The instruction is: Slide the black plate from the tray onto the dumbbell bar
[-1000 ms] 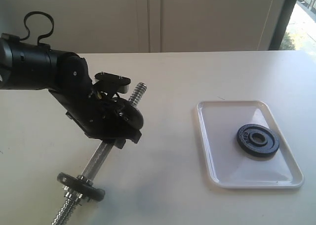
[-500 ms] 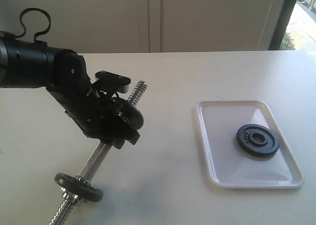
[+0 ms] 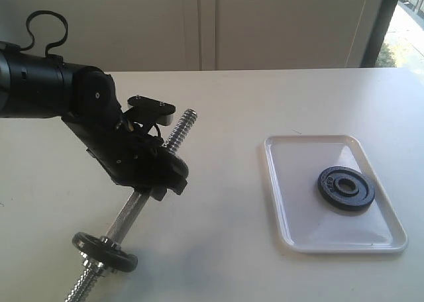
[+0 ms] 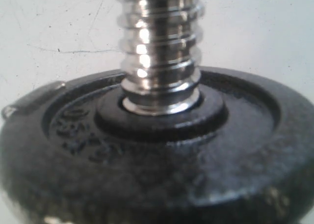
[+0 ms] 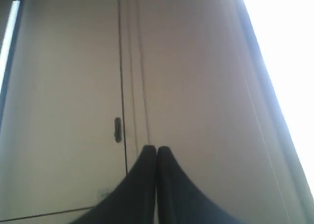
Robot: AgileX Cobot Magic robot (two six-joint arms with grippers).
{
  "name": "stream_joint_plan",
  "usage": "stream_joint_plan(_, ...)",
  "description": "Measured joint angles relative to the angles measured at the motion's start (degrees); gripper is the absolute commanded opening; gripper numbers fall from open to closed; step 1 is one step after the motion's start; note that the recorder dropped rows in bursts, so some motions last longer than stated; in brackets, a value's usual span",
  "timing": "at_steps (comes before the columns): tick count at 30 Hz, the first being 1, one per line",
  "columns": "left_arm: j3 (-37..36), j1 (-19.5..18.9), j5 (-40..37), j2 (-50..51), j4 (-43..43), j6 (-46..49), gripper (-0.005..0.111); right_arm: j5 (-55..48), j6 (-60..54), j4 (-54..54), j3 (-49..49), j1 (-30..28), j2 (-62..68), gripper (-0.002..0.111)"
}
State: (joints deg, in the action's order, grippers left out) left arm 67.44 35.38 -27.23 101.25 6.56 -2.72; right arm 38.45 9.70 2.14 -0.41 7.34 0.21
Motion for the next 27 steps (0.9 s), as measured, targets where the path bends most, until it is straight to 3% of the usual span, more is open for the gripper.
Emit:
stream_joint_plan(5,0.0,0.0,0.0,0.0,0.0,0.0,0.000,-17.0,-0.1,11.2,-0.8,0.0,0.1,0.000)
stream_joint_plan(11,0.0,0.0,0.0,0.0,0.0,0.0,0.000,-32.5,-4.5,13.2,-8.9,0.0,11.5,0.000)
stream_joint_plan(14,0.0,0.0,0.0,0.0,0.0,0.0,0.000,-41.4,-8.6,13.1,-16.5,0.0,23.9,0.000)
stream_joint_plan(17,0.0,0.0,0.0,0.0,0.0,0.0,0.000,-63.0,-16.3,10.9,-35.5,0.0,48.8,0.000)
stream_joint_plan(21,0.0,0.0,0.0,-0.1,0.0,0.0,0.000,-83.3,-21.5,9.5,-54.8,0.0,76.7,0.000)
stream_joint_plan(25,0.0,0.0,0.0,-0.1,0.0,0.0,0.000,-87.4,-22.6,4.3,-62.1,0.0,91.8,0.000)
stream_joint_plan(27,0.0,0.0,0.0,-0.1,0.0,0.0,0.000,-86.3,-25.1,3.5,-62.4,0.0,95.2,0.010)
